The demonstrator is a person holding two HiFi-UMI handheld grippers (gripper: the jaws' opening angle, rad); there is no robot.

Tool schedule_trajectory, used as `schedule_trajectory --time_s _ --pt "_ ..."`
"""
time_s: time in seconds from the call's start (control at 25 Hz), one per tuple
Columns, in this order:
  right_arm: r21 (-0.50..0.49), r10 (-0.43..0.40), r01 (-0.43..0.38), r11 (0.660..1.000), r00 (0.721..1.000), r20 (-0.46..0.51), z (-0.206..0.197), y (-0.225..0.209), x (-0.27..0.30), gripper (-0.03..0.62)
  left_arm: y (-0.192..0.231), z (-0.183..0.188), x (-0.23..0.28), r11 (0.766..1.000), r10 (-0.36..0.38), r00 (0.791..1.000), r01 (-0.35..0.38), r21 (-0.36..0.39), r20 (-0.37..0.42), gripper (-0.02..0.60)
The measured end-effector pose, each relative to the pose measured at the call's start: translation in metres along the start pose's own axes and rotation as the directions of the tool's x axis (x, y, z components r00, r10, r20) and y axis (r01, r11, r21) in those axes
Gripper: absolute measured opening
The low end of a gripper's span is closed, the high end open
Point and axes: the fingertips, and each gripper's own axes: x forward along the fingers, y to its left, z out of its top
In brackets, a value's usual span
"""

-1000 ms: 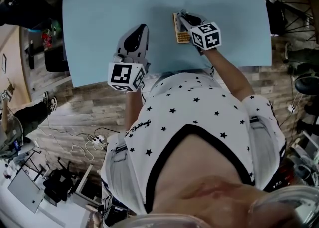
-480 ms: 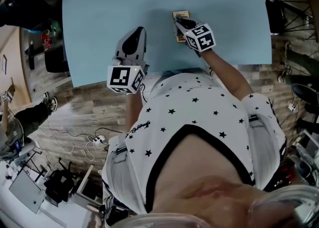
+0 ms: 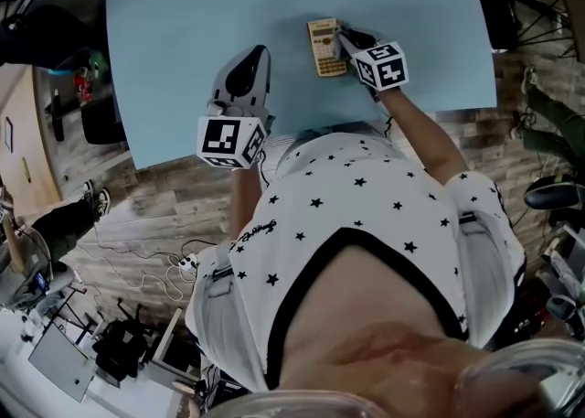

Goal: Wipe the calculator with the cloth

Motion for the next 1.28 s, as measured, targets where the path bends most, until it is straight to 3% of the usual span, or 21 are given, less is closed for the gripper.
schedule_trajectory --time_s 0.36,0.56,0.8,1.0,1.28 --pt "0.021 -0.003 0.003 1.000 1.000 0.020 -0.001 -0.001 -0.007 0.049 -0.007 0.000 0.002 1.000 -0.011 1.000 0.011 0.005 -0.002 0.031" --pt "-0.019 0.102 -0.101 0.995 0.993 0.051 0.013 0.044 -0.009 0.049 -0.004 -0.003 -0.001 1.000 0.004 1.000 -0.004 -0.003 -0.004 0.031" --pt "-0.100 0.220 -0.222 0.970 0.975 -0.028 -0.012 0.099 0.001 0.049 -0.006 -0.004 -0.002 1.000 0.009 1.000 -0.009 -0.013 -0.003 0.031" --pt "-0.099 0.209 -0.211 0.972 0.977 -0.034 -0.016 0.096 0.002 0.049 -0.001 -0.006 -0.005 1.000 0.017 1.000 -0.017 -0.016 -0.010 0.031" --pt "-0.040 0.118 -0.119 0.992 0.993 -0.007 -0.016 0.056 -0.009 0.049 -0.009 -0.008 0.003 1.000 -0.018 1.000 0.018 -0.014 -0.017 0.031"
